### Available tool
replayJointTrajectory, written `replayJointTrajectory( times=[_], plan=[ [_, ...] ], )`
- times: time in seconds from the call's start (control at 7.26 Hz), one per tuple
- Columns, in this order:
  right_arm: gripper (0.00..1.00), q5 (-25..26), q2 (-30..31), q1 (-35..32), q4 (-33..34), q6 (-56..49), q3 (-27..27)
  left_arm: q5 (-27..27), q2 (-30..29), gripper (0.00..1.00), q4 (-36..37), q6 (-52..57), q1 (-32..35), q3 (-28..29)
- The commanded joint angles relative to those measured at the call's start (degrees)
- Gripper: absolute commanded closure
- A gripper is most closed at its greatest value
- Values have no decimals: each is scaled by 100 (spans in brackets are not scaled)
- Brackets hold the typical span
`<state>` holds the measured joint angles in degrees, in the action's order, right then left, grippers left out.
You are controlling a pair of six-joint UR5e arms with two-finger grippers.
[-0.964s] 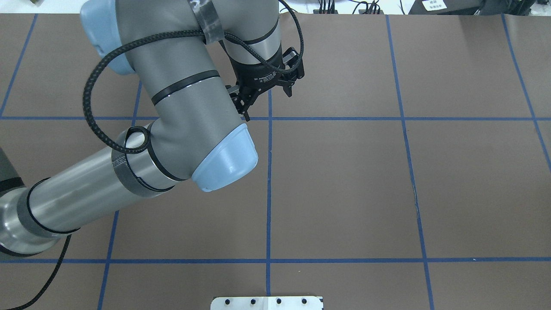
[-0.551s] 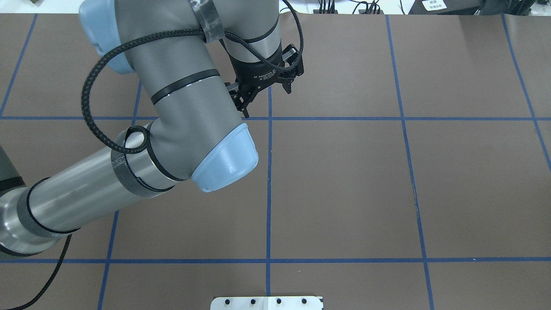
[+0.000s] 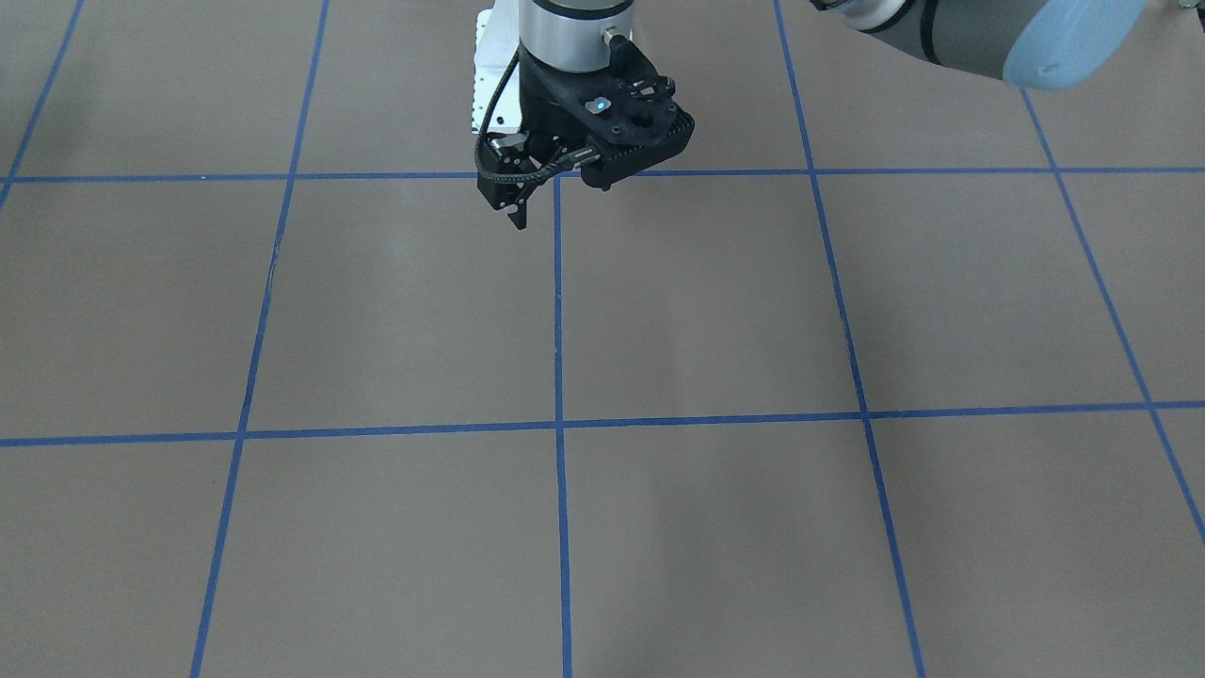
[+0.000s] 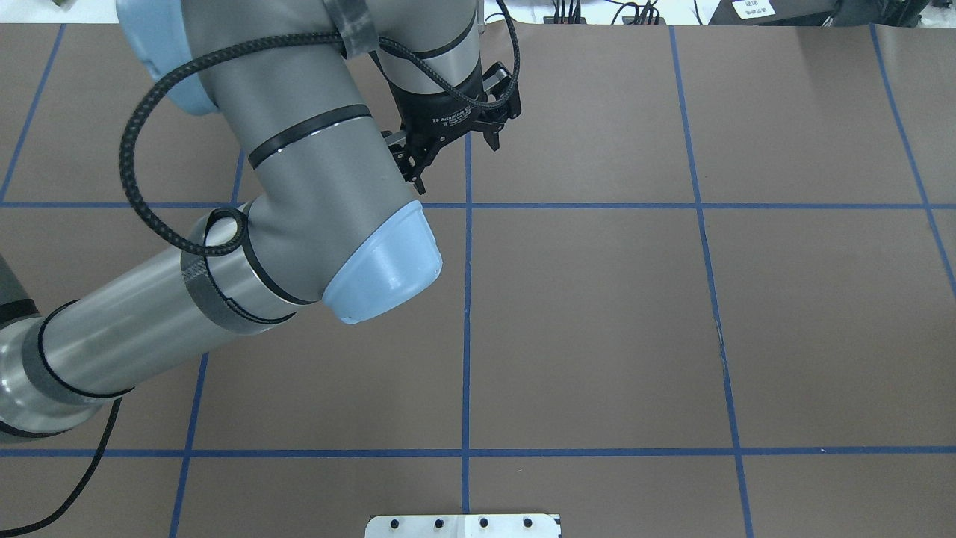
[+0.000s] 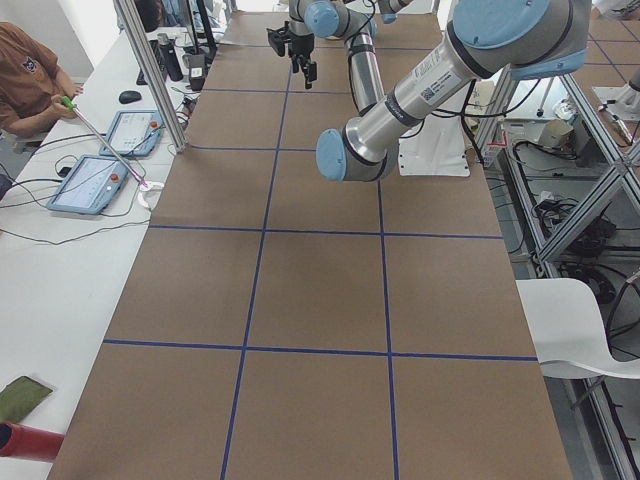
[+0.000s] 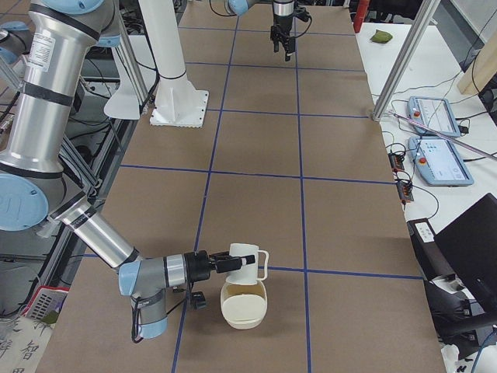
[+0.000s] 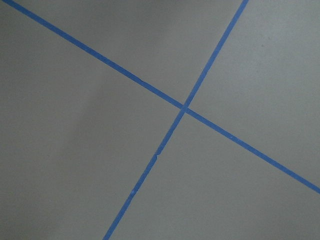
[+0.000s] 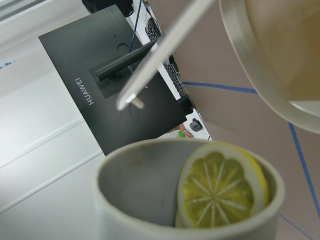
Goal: Left arm hands cup to right arm to dump lemon
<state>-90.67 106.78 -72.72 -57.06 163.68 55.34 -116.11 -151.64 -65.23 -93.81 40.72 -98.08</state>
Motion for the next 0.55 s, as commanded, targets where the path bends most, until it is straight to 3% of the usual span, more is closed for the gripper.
replayJointTrajectory(
  times=[0.0, 0.41],
  plan=[
    [81, 41, -43, -136, -77, 460, -76, 9, -15, 0, 72, 3, 68, -18],
    [81, 41, -61, -286, -138, 902, -85, 9, -15, 0, 98, 3, 147, -88]
  ],
)
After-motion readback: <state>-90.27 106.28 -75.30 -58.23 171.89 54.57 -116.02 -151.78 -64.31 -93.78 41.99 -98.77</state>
